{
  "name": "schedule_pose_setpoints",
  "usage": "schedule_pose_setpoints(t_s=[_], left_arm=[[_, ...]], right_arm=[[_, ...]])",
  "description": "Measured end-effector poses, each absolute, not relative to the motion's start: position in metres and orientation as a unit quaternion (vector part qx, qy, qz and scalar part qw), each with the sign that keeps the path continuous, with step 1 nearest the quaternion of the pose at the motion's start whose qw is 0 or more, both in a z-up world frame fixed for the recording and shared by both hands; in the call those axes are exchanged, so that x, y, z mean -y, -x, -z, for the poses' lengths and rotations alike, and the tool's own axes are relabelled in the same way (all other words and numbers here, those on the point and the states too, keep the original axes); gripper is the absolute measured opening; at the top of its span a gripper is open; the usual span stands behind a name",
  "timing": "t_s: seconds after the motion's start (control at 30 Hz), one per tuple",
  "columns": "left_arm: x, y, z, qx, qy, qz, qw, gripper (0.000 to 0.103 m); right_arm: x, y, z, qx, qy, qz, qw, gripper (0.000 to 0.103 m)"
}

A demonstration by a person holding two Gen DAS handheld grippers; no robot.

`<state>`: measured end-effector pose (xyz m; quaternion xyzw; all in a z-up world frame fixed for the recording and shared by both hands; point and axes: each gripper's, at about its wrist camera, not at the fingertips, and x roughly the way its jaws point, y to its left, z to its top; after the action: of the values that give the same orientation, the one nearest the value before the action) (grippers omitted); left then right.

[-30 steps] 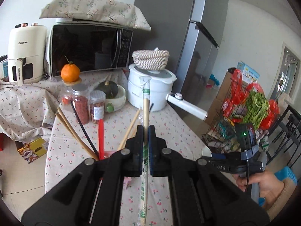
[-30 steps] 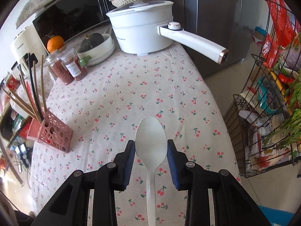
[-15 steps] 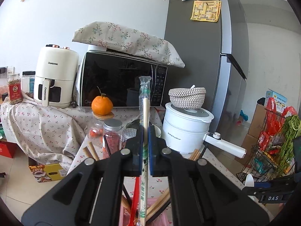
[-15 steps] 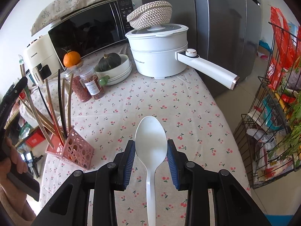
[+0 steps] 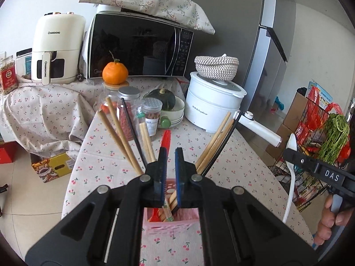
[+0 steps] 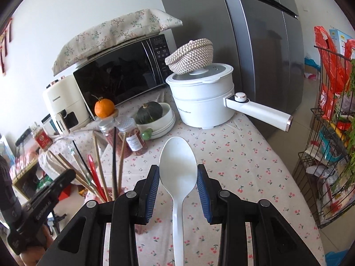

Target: Organize utensils

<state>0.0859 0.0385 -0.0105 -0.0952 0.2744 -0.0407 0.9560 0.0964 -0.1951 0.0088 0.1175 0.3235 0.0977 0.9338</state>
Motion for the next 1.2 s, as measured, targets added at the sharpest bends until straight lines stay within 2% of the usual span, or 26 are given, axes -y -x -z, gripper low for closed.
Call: schedule_pose_setpoints(t_s=[0.17,0.27,0.53,0.83,1.07,1.13,1.2], left_arm=[[-0.059,-0.074,0.011,-0.341,0.121,0.023,0.932,0.026],[-0.069,-0.068,0.017,-0.373,0.114,0.018,0.921,0.03],[-0.101,-0.061,0.028,-0.413,0.105,0.013,0.904,0.032],[-0.115,-0.063,0.032,-0.423,0.126,0.021,0.897,0.033],[-0.115,-0.068,0.038,-0.433,0.119,0.022,0.893,0.033],[-0.114,-0.068,0.038,-0.436,0.118,0.023,0.892,0.033],[-0.112,-0.068,0.039,-0.439,0.117,0.026,0.891,0.039]], right_arm=[[0.161,-0.093,-0.018,-0.276,-0.146,-0.118,0.943,0.034],[0.136,-0.096,-0.017,-0.251,-0.163,-0.124,0.946,0.034],[0.086,-0.107,-0.004,-0.2,-0.189,-0.063,0.959,0.034],[0.063,-0.105,0.008,-0.15,-0.154,0.034,0.976,0.035],[0.062,-0.098,0.01,-0.163,-0.167,0.018,0.972,0.037],[0.066,-0.093,0.007,-0.168,-0.176,0.004,0.97,0.042],[0.071,-0.089,0.002,-0.176,-0.184,-0.013,0.967,0.044]])
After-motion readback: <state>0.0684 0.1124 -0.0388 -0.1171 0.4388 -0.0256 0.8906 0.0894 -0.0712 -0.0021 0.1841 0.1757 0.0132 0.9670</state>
